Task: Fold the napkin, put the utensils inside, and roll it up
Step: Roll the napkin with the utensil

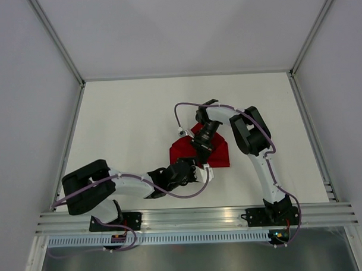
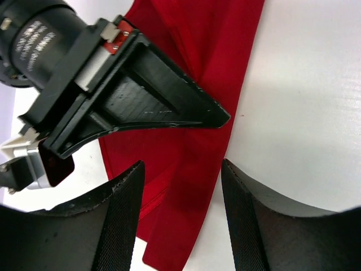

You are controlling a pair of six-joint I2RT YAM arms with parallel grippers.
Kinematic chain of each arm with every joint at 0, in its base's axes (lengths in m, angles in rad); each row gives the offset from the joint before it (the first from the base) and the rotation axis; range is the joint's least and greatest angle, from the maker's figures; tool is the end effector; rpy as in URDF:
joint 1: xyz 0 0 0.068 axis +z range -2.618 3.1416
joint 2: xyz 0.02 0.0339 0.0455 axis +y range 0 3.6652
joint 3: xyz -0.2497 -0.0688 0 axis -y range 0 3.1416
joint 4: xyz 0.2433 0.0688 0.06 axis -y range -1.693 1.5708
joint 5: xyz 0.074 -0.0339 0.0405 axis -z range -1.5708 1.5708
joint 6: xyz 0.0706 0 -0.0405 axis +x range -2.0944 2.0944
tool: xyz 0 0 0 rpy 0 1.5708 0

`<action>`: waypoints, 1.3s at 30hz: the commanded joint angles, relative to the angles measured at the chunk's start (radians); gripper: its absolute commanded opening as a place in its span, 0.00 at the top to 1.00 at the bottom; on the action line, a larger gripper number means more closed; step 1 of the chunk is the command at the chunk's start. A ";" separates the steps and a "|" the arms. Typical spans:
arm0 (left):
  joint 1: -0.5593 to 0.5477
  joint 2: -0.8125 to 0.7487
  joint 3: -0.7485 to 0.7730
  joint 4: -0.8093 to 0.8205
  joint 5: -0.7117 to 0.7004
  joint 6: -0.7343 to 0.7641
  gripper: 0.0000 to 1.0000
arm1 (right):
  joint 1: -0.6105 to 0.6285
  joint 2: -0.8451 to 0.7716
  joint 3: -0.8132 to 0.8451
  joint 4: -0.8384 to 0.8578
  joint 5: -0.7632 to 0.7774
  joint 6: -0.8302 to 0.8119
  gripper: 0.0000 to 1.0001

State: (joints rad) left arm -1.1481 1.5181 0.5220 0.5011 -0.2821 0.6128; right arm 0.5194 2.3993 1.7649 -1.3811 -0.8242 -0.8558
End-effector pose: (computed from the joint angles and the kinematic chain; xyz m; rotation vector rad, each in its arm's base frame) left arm 0.1468 -0.2785 0.1239 1.4611 1.4306 -0.0425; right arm 0.3068 0.2351 0.0763 1.4467 -2.1649 -1.2147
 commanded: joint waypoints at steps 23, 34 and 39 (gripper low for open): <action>0.001 0.238 0.038 0.104 0.104 0.076 0.51 | -0.005 0.098 0.031 0.108 0.145 -0.040 1.00; 0.048 0.232 0.121 -0.107 0.259 0.008 0.98 | -0.005 0.090 0.025 0.100 0.126 -0.052 0.91; 0.076 0.231 0.176 -0.234 0.368 -0.033 0.98 | -0.012 0.034 0.022 0.114 0.105 -0.029 0.62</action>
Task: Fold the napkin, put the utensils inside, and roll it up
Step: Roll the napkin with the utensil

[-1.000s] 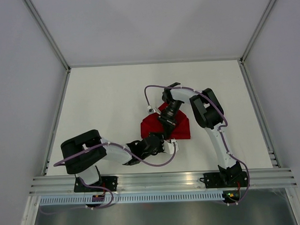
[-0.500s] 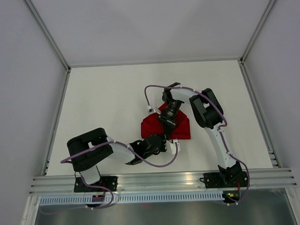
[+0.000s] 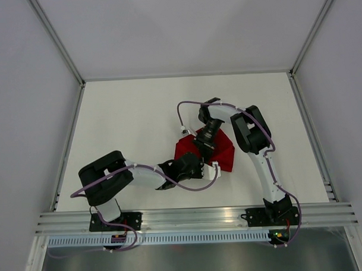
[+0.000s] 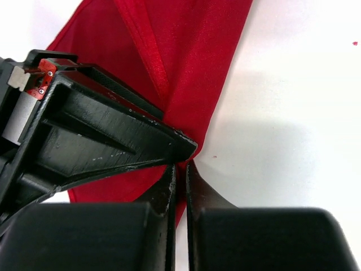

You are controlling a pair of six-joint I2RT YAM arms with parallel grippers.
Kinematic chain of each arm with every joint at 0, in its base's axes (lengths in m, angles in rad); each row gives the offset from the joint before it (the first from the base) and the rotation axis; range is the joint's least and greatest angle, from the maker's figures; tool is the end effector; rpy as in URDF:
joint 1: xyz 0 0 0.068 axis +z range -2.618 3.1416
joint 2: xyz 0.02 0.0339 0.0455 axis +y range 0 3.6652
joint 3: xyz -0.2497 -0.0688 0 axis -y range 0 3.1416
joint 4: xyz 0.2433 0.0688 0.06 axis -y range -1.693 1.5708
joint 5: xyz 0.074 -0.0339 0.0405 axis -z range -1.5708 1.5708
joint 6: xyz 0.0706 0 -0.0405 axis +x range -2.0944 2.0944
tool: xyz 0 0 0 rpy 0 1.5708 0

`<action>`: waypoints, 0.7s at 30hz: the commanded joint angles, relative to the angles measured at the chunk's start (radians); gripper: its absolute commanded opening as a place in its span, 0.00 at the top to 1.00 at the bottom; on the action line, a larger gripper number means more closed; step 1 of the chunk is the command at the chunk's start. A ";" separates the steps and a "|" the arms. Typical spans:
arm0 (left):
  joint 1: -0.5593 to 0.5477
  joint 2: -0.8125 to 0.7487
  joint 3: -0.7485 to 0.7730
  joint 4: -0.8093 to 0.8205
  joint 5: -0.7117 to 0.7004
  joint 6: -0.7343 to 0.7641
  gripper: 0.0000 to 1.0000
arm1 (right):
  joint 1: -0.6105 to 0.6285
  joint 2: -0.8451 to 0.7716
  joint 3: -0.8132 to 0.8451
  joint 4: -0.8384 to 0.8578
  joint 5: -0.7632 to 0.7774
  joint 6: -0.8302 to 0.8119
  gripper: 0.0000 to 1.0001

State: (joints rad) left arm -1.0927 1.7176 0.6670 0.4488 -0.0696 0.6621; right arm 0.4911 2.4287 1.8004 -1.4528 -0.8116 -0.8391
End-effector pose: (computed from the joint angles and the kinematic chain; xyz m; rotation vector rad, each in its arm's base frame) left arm 0.1647 -0.3072 0.0975 1.6477 1.4212 -0.1706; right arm 0.3119 0.2249 0.0754 1.3419 -2.1716 -1.1880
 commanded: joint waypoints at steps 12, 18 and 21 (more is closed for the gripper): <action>0.053 0.020 0.121 -0.384 0.249 -0.171 0.98 | -0.057 -0.198 -0.018 0.365 0.137 0.132 0.44; 0.093 0.013 0.158 -0.485 0.352 -0.229 0.98 | -0.155 -0.325 -0.075 0.546 0.140 0.297 0.43; 0.141 0.030 0.206 -0.535 0.424 -0.274 0.98 | -0.232 -0.414 -0.166 0.646 0.123 0.353 0.43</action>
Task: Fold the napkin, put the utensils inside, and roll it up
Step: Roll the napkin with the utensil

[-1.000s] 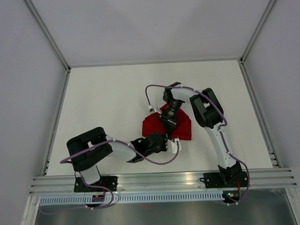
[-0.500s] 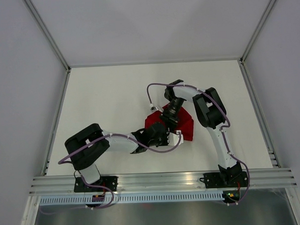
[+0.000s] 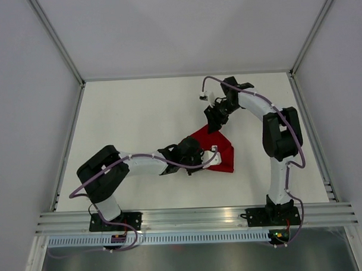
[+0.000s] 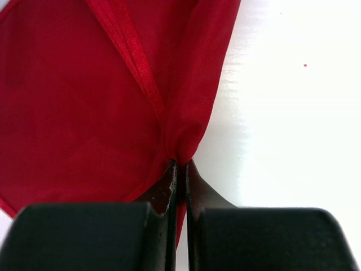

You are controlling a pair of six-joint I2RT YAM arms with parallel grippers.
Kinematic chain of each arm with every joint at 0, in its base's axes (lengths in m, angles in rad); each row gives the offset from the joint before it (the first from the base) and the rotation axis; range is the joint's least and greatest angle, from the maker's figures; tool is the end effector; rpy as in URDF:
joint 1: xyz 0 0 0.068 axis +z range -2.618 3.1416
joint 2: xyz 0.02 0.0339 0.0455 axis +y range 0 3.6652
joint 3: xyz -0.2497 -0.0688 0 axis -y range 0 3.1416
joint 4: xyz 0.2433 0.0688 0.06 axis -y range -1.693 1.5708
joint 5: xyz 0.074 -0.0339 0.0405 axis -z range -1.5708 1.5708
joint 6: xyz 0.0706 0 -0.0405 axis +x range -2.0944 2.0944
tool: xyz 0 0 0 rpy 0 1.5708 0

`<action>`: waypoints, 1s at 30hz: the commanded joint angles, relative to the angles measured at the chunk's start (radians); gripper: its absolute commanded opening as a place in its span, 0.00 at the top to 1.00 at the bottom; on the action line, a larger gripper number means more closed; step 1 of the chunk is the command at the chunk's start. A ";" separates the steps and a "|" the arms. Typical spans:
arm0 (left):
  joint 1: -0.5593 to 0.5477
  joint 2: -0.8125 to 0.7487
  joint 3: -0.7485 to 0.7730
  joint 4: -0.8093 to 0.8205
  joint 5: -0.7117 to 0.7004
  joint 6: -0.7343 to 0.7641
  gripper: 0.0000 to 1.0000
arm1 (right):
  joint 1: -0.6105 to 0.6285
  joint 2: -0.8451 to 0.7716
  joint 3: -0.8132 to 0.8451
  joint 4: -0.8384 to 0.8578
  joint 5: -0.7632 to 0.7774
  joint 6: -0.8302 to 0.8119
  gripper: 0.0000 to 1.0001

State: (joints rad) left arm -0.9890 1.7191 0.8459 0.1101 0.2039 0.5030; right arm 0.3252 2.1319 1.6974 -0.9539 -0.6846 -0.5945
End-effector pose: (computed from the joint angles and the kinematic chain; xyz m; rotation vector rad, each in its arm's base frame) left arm 0.1873 -0.3108 0.1136 1.6787 1.6644 -0.4773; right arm 0.3858 0.1772 0.1504 -1.2893 2.4032 0.9290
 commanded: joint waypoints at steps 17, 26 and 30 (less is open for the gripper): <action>0.202 0.316 0.332 -0.530 0.644 -0.265 0.98 | -0.219 -0.737 -0.608 0.304 -0.082 -0.184 0.51; 0.276 0.439 0.423 -0.598 0.796 -0.293 0.98 | -0.074 -0.948 -0.806 0.210 -0.080 -0.360 0.47; 0.300 0.482 0.455 -0.621 0.819 -0.314 0.98 | 0.078 -0.969 -0.899 0.328 0.023 -0.265 0.47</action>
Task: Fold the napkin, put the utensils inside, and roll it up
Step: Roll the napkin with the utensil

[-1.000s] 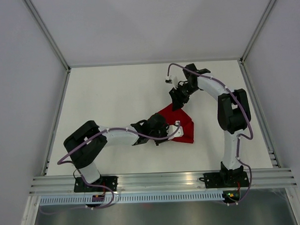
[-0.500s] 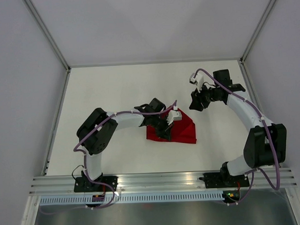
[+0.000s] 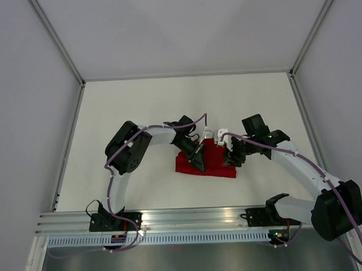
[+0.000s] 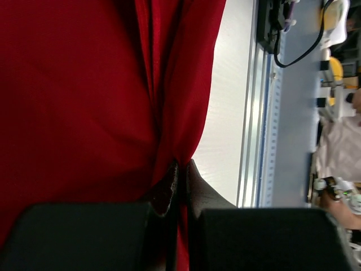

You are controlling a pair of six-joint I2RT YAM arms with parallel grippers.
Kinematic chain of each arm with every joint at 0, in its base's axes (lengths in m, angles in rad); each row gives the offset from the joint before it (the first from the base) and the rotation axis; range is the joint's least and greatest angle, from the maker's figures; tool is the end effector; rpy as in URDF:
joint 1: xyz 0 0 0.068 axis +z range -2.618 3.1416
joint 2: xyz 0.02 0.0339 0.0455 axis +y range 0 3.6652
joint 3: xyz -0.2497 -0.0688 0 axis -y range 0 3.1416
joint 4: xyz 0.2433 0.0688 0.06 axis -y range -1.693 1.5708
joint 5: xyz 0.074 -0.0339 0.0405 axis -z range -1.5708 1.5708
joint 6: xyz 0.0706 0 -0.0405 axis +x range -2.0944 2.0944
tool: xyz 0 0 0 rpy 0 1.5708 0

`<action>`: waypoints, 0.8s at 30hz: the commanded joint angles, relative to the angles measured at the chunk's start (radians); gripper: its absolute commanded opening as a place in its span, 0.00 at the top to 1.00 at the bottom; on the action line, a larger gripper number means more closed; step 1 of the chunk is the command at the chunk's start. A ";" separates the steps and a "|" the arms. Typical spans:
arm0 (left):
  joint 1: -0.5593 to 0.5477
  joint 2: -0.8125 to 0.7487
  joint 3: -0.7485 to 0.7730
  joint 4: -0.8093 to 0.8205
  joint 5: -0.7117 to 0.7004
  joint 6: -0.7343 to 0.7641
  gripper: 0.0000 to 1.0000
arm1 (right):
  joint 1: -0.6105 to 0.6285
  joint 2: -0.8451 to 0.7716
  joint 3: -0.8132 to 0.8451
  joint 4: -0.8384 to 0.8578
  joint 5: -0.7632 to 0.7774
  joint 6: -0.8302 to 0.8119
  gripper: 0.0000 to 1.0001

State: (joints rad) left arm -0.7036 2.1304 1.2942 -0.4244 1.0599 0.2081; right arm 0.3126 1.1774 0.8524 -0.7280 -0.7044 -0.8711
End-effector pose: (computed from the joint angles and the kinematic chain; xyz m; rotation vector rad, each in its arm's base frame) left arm 0.2600 -0.3014 0.0814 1.3933 2.2869 -1.6168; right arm 0.2117 0.1165 0.2123 -1.5209 1.8470 0.6675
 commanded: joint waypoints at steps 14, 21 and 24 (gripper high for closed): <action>0.039 0.189 0.116 -0.194 -0.055 -0.053 0.98 | 0.465 0.114 -0.173 0.423 0.431 0.165 0.44; 0.049 0.218 0.142 -0.220 -0.095 -0.078 0.98 | 0.542 0.148 -0.176 0.484 0.529 0.193 0.44; 0.053 0.224 0.148 -0.228 -0.109 -0.085 0.98 | 0.559 0.153 -0.177 0.484 0.546 0.193 0.42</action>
State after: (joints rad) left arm -0.6575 2.2833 1.4494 -0.6369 1.1637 0.1200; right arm 0.8558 1.3239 0.6804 -0.2859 -0.2283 -0.7021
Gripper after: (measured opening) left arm 0.053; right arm 0.573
